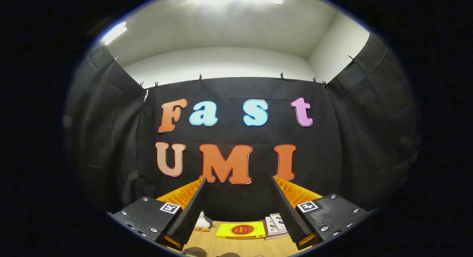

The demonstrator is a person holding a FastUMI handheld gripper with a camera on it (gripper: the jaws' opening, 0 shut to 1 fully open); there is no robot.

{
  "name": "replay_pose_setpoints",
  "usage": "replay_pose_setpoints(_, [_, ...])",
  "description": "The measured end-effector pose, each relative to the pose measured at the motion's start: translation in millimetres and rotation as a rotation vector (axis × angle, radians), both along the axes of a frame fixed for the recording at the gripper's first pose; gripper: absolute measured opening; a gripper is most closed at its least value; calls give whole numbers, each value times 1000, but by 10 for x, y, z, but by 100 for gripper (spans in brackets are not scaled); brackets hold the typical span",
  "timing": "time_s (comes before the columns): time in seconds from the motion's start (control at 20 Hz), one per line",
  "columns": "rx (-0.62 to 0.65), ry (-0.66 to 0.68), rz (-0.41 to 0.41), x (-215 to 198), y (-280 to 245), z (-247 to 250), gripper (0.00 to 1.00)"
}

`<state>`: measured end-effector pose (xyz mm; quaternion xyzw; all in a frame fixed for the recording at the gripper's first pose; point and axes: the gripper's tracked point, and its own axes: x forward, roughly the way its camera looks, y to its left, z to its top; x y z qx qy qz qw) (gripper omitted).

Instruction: Open the storage box then place both shoes into the box .Put the left shoe in first, then the right shoe, with the right side of both shoes facing outward in a uniform manner.

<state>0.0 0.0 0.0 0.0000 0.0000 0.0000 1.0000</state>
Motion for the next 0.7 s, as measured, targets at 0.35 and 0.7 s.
replay_pose_setpoints(0.35, [-17, -9, 46, 43, 126, -21, 99])
replay_pose_setpoints(0.7, [15, 36, 138, 31, 472, -224, 99])
